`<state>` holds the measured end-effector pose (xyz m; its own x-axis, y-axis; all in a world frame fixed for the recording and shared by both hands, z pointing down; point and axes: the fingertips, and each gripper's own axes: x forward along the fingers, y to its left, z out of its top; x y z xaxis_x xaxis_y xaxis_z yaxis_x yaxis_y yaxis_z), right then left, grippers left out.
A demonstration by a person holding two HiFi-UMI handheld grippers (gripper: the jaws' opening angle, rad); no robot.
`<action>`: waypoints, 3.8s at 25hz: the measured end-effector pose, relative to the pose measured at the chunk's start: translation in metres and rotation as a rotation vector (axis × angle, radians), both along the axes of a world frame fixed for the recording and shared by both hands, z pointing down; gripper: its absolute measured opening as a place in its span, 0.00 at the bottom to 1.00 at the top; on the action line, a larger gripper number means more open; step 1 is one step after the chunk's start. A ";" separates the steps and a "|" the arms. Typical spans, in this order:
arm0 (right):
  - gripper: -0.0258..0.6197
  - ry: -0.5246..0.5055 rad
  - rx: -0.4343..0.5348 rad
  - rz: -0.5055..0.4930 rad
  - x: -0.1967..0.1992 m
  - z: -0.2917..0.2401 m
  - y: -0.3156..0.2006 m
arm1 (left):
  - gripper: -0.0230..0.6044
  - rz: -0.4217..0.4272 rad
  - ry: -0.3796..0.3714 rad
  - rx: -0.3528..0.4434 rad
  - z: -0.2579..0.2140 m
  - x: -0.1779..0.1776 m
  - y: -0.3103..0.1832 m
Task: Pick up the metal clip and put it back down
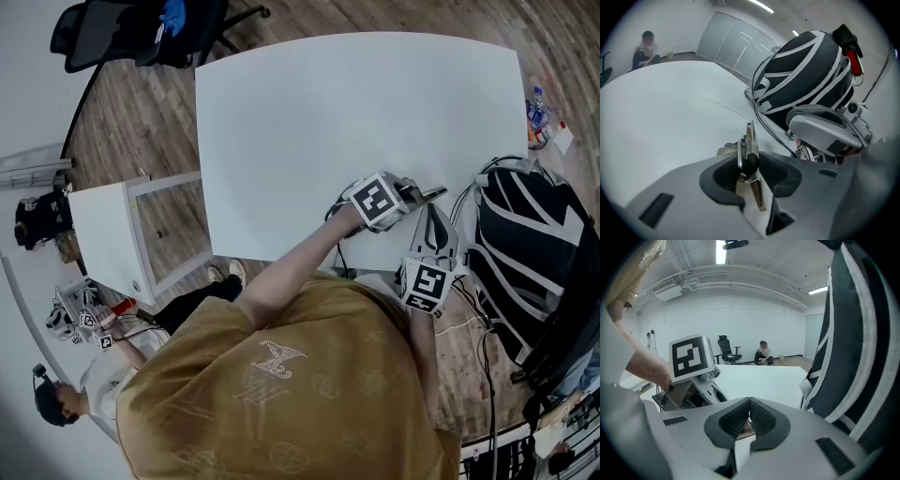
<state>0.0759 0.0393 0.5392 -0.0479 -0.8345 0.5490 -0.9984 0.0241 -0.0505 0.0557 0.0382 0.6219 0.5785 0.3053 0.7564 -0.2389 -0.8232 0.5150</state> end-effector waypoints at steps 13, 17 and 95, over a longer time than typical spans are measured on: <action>0.05 -0.009 0.018 0.014 0.002 -0.005 0.006 | 0.21 -0.064 0.001 -0.051 -0.005 -0.012 0.006; 0.05 -0.005 0.027 0.013 0.002 -0.008 0.010 | 0.21 -0.103 0.012 -0.042 -0.007 -0.016 0.003; 0.05 0.006 0.398 0.020 0.001 -0.159 -0.013 | 0.19 -0.488 0.740 0.656 -0.241 -0.037 -0.054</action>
<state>0.0769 0.0262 0.3799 -0.0277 -0.9828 0.1824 -0.9991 0.0215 -0.0357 0.0186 -0.0161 0.3810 0.9046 -0.4132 0.1045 -0.4254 -0.8903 0.1623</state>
